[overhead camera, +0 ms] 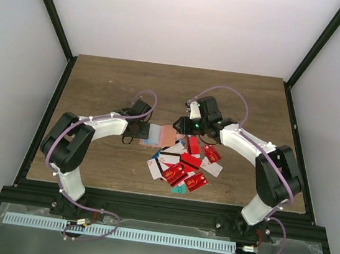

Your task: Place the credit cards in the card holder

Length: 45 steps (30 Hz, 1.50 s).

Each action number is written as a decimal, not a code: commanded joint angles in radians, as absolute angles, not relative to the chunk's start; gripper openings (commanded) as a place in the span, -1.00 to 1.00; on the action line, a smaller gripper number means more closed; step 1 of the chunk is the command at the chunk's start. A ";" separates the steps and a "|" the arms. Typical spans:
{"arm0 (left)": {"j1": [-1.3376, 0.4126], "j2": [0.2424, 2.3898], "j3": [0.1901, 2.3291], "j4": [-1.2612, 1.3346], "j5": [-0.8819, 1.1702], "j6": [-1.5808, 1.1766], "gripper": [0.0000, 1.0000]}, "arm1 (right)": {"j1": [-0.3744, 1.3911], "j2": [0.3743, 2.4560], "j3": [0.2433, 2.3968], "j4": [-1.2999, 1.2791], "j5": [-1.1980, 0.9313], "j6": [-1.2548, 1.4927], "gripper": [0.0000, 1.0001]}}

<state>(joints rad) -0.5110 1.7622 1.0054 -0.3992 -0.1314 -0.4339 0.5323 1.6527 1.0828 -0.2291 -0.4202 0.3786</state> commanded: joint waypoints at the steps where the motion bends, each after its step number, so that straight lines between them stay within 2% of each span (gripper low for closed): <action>1: -0.522 1.787 1.024 -0.401 -0.111 -0.433 0.21 | 0.528 1.651 1.067 -0.213 -0.432 0.377 -0.30; 21: -0.569 1.795 1.103 -0.450 -0.138 -0.442 0.21 | 0.528 1.808 1.022 -0.131 -0.422 0.384 -0.41; 33: -0.627 1.865 1.209 -0.426 -0.015 -0.415 0.21 | 0.525 1.786 1.018 -0.107 -0.351 0.407 -0.42; 37: -0.643 1.901 1.230 -0.424 -0.003 -0.414 0.20 | 0.524 1.723 1.011 -0.133 -0.288 0.430 -0.37; 45: -0.675 1.952 1.292 -0.452 -0.023 -0.403 0.19 | 0.518 1.525 0.924 -0.191 -0.140 0.504 -0.10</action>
